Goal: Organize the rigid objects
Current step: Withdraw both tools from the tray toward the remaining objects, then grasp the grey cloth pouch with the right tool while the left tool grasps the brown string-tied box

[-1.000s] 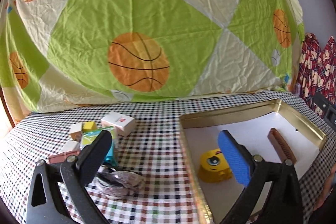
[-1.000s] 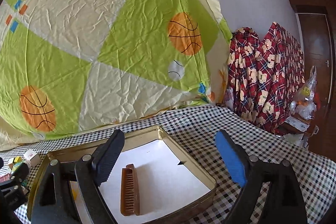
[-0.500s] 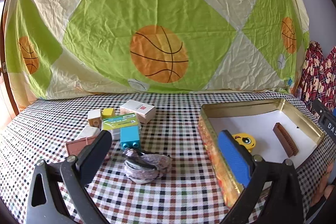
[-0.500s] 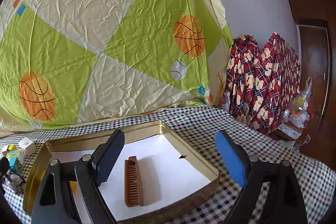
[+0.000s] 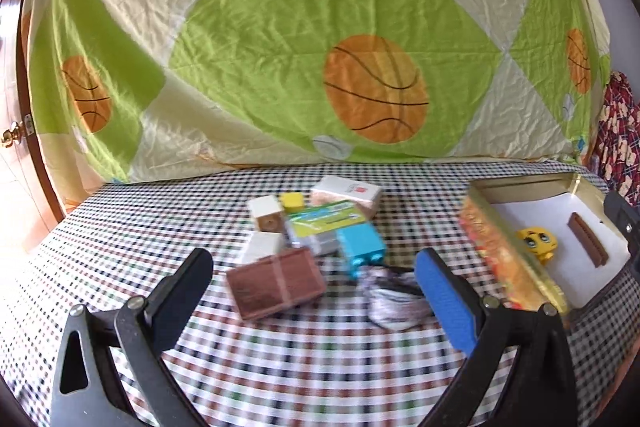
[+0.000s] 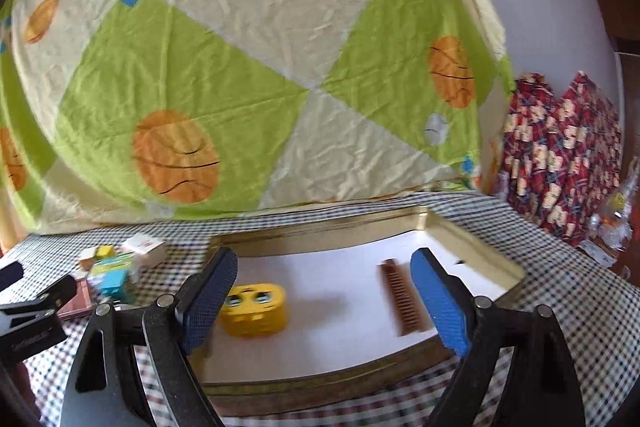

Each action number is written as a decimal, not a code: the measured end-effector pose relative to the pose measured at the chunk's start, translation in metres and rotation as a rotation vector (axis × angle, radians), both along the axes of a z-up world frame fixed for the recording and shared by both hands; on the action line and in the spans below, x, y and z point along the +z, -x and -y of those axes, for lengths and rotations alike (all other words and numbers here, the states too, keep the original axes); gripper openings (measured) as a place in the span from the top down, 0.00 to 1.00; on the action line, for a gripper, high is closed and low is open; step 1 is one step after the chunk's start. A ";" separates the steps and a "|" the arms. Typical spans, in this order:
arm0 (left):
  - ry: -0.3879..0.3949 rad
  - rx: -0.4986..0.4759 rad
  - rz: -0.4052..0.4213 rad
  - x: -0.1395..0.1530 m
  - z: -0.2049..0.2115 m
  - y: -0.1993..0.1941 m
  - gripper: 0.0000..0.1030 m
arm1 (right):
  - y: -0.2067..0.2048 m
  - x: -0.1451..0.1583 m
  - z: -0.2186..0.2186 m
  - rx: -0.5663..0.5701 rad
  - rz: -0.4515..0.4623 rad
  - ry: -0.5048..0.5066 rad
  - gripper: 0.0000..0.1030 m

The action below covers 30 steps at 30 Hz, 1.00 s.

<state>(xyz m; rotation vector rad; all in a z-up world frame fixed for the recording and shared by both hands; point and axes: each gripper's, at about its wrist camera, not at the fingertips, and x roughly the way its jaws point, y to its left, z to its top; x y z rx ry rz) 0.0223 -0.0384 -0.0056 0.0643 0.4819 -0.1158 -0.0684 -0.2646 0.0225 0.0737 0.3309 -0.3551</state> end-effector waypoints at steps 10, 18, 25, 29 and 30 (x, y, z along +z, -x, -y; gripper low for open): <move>0.088 0.097 -0.094 -0.010 -0.073 -0.034 0.01 | -0.031 -0.009 -0.072 0.192 -0.077 -0.032 0.12; 0.125 0.153 -0.142 -0.018 -0.103 -0.056 0.01 | -0.066 -0.022 -0.115 0.320 -0.225 -0.017 0.13; 0.118 0.167 -0.151 -0.020 -0.109 -0.057 0.01 | -0.090 -0.030 -0.133 0.387 -0.315 0.024 0.12; 0.096 0.155 -0.147 -0.019 -0.106 -0.055 0.01 | -0.111 -0.043 -0.138 0.415 -0.423 0.022 0.12; 0.095 0.155 -0.149 -0.019 -0.107 -0.055 0.01 | -0.117 -0.046 -0.139 0.417 -0.453 0.027 0.13</move>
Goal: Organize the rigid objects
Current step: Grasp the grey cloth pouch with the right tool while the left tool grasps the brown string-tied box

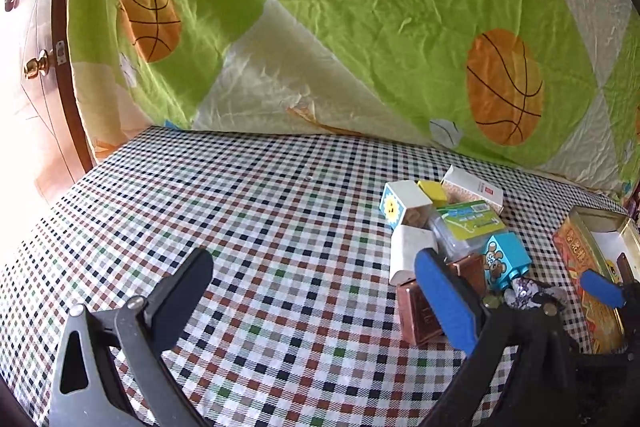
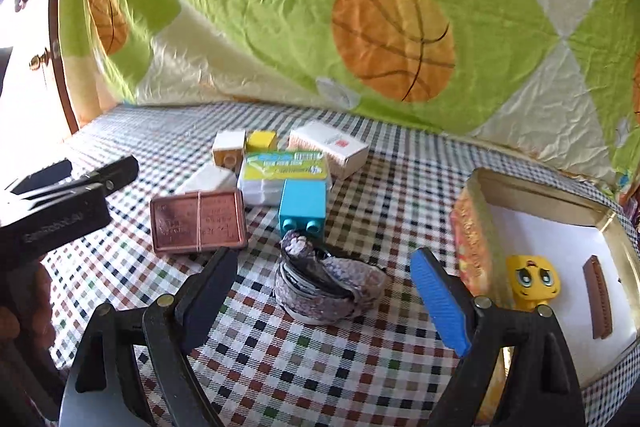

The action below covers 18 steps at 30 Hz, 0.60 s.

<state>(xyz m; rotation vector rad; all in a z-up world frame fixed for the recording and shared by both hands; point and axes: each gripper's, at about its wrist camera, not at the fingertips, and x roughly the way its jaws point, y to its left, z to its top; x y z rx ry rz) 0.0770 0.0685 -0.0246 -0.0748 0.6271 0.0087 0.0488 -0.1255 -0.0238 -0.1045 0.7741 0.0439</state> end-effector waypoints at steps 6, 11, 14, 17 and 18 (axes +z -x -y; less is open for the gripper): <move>0.047 -0.025 -0.039 -0.004 -0.003 -0.003 0.01 | -0.021 -0.017 0.000 0.012 -0.121 0.005 0.13; 0.030 -0.068 -0.046 -0.006 0.007 -0.003 0.01 | -0.023 -0.020 0.008 0.041 -0.165 -0.069 0.31; 0.031 -0.098 -0.053 -0.006 0.012 -0.003 0.01 | -0.012 -0.017 0.011 0.045 -0.161 -0.084 0.31; 0.042 -0.144 -0.066 -0.008 0.019 -0.003 0.01 | 0.009 -0.006 0.016 0.046 -0.091 -0.133 0.31; 0.045 -0.162 -0.071 -0.008 0.021 -0.003 0.01 | 0.018 0.002 0.019 0.031 -0.040 -0.125 0.31</move>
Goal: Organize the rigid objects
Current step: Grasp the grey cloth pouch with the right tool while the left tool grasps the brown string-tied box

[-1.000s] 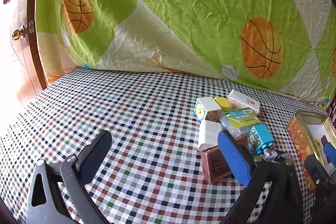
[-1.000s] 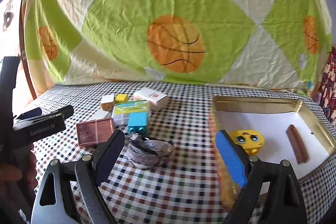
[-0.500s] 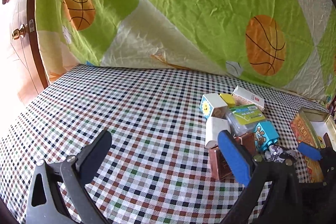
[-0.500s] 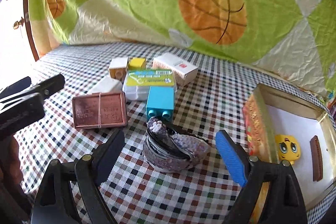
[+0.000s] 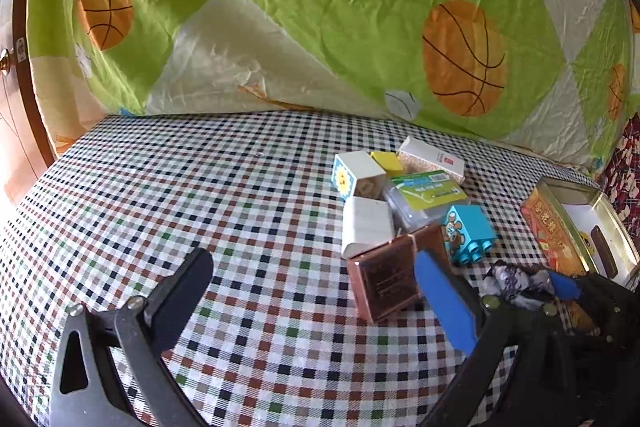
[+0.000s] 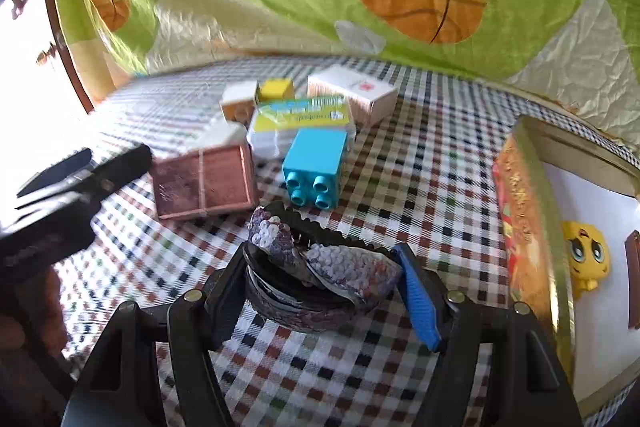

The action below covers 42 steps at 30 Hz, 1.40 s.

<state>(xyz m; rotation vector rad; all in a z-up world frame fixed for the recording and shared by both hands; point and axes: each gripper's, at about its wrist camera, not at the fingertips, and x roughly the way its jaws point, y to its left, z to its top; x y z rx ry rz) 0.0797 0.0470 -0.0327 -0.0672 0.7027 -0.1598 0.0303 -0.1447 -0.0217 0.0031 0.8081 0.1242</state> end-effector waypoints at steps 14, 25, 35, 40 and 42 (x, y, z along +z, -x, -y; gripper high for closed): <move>-0.025 -0.043 -0.175 -0.023 0.068 -0.033 0.23 | 0.029 0.036 0.012 -0.164 0.291 0.135 0.31; 0.200 -0.092 -0.193 -0.027 0.040 -0.016 0.84 | 0.018 0.030 0.026 -0.202 0.240 0.072 0.31; 0.206 -0.072 -0.085 -0.013 0.032 0.000 0.84 | 0.027 0.036 0.029 -0.218 0.299 0.052 0.31; 0.177 -0.022 -0.009 -0.005 0.028 0.003 0.84 | 0.034 0.043 0.035 -0.235 0.347 0.022 0.31; 0.154 0.005 0.018 -0.001 0.028 0.006 0.84 | 0.032 0.042 0.036 -0.237 0.342 0.020 0.31</move>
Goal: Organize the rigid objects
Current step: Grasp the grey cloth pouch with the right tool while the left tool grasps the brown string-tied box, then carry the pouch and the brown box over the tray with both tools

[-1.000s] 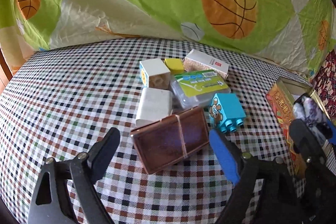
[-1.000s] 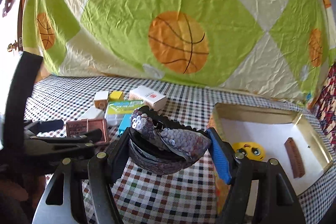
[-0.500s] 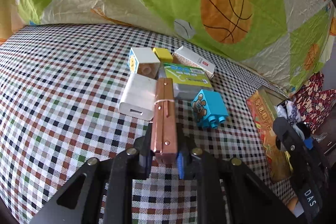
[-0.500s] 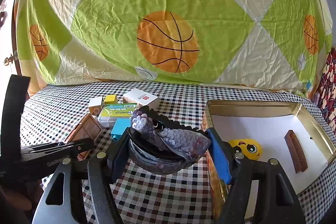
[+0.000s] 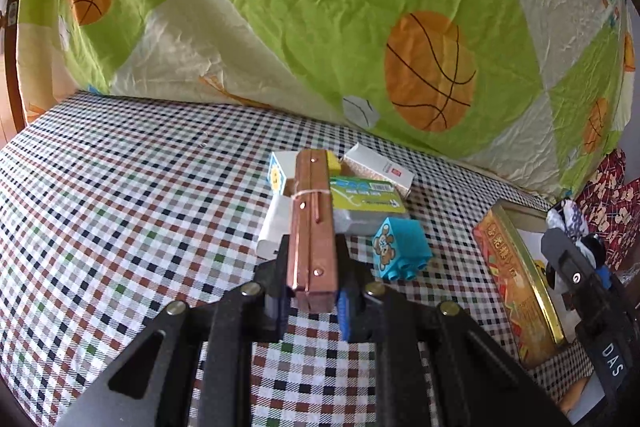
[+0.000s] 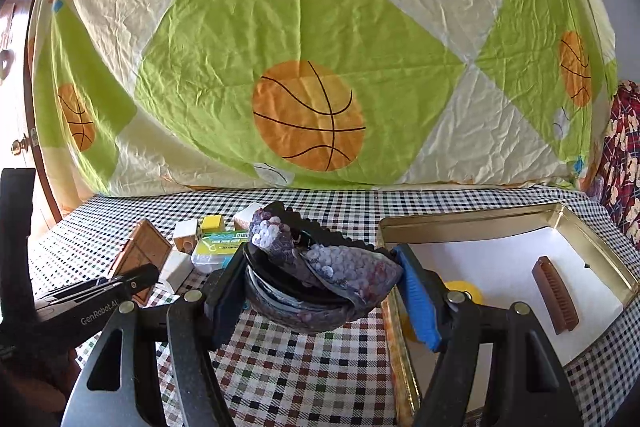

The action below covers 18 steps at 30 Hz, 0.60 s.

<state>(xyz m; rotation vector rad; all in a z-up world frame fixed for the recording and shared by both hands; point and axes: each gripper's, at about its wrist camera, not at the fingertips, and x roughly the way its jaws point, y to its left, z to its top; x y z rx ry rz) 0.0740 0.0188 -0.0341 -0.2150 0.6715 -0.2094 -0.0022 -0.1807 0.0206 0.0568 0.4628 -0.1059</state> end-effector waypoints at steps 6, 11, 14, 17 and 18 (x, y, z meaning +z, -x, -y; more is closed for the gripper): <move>-0.097 0.040 0.064 0.007 0.010 0.009 0.84 | 0.006 0.007 0.000 -0.017 0.045 0.032 0.31; -0.105 0.039 0.139 0.017 0.016 0.022 0.84 | 0.018 0.014 0.001 -0.033 0.110 0.099 0.31; -0.108 0.029 0.152 0.020 0.023 0.028 0.84 | 0.025 0.019 0.006 -0.042 0.141 0.119 0.31; -0.129 0.029 0.161 0.021 0.032 0.032 0.84 | 0.027 0.019 0.013 -0.053 0.145 0.117 0.31; -0.134 0.027 0.163 0.021 0.034 0.032 0.84 | 0.027 0.019 0.015 -0.055 0.143 0.117 0.31</move>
